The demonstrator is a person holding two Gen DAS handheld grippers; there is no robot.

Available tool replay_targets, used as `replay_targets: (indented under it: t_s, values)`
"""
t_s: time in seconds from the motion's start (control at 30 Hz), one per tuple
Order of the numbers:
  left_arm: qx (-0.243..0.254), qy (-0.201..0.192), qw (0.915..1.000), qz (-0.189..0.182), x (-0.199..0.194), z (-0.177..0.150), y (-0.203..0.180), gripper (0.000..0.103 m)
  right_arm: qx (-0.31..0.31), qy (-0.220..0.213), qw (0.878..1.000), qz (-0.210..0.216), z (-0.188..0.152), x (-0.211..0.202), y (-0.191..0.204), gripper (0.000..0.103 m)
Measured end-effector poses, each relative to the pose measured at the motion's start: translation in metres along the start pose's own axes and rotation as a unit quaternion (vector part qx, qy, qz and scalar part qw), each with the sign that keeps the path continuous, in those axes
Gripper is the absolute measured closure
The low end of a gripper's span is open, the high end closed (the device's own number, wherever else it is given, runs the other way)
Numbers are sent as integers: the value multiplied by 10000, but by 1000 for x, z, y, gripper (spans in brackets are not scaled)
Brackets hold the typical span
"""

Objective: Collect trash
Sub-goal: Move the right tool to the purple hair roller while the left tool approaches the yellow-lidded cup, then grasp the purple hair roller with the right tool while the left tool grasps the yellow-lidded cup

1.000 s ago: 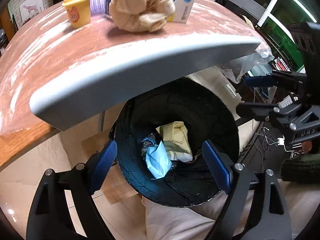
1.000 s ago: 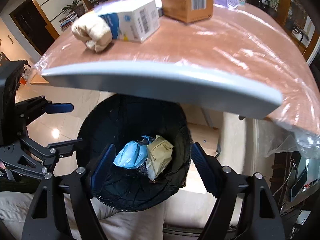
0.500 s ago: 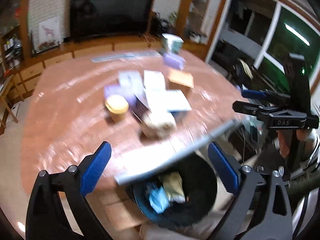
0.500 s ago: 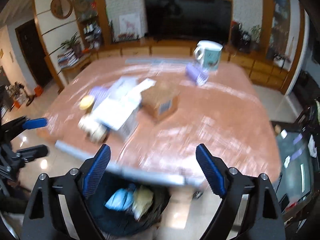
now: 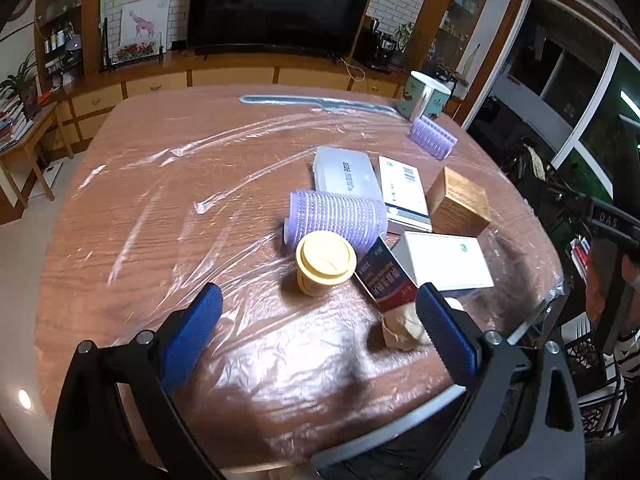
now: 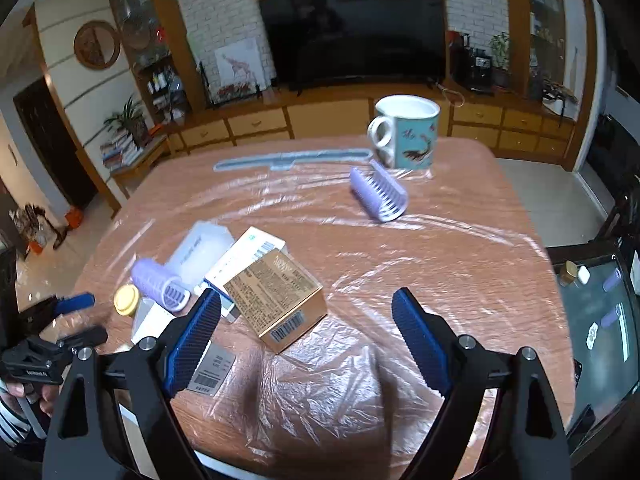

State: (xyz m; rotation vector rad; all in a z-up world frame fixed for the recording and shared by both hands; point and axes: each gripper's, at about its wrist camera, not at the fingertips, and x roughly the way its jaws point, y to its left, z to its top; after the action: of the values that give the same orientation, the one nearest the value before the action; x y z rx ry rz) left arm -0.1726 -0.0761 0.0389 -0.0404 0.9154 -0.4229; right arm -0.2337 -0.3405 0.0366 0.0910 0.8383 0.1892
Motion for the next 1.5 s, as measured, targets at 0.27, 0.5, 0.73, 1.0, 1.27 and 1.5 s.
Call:
replay_targets:
  t_s: [0.27, 0.5, 0.73, 1.0, 1.27, 1.5]
  values:
    - [166, 116, 9998, -51, 22, 12, -4, 5, -28, 153, 9999, -32, 10, 32, 1, 17]
    - [101, 138, 9996, -241, 29, 19, 0, 6, 364, 284, 9977, -491, 51, 77, -41, 17]
    - [21, 127, 9995, -289, 29, 21, 2, 14, 446, 436, 9964, -566, 72, 110, -65, 17]
    - [-207, 163, 9979, -597, 26, 21, 12, 24, 199, 556, 9975, -394, 81, 130, -69, 20]
    - [-162, 303, 9985, -436, 29, 18, 18, 30, 0, 697, 9966, -432, 83, 145, -66, 23]
    - [155, 394, 9983, -390, 45, 18, 2, 46, -161, 710, 9961, -508, 90, 154, -60, 32]
